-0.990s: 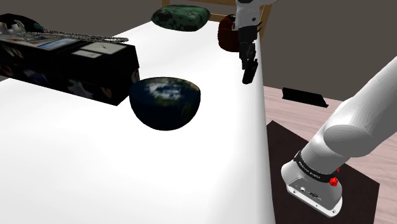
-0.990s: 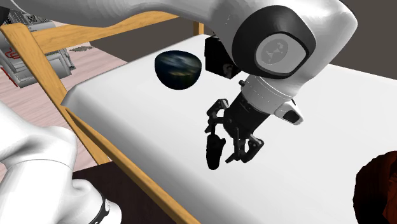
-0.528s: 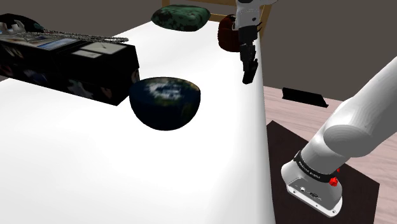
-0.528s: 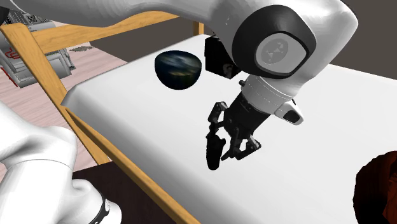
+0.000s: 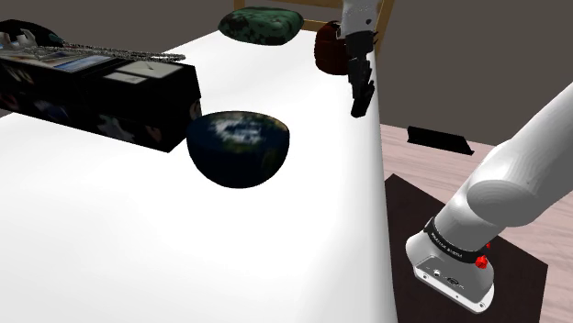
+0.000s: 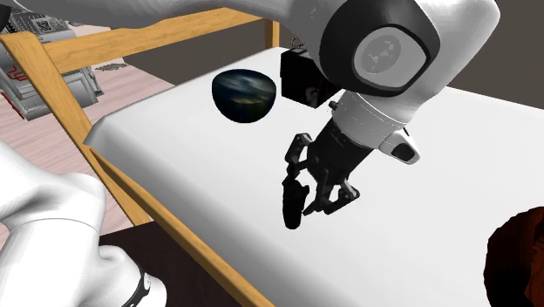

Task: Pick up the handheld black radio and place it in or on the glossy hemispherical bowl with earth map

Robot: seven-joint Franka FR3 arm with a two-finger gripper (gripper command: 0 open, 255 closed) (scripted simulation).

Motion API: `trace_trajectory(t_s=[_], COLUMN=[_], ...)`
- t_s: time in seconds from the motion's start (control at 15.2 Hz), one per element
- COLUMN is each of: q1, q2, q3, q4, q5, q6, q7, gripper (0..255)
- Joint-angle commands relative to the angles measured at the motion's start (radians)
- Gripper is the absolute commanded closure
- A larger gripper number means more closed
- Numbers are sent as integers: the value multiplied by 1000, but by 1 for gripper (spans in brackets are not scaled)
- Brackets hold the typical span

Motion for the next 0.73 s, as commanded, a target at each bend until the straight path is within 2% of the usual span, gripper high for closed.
trace_trajectory(t_s=[0.0, 0.66], q1=[1, 1], q2=[-1, -2], q3=[1, 1], q4=[29, 162], q5=[1, 3], q6=[-30, -164], q7=[3, 12], gripper=[255, 255])
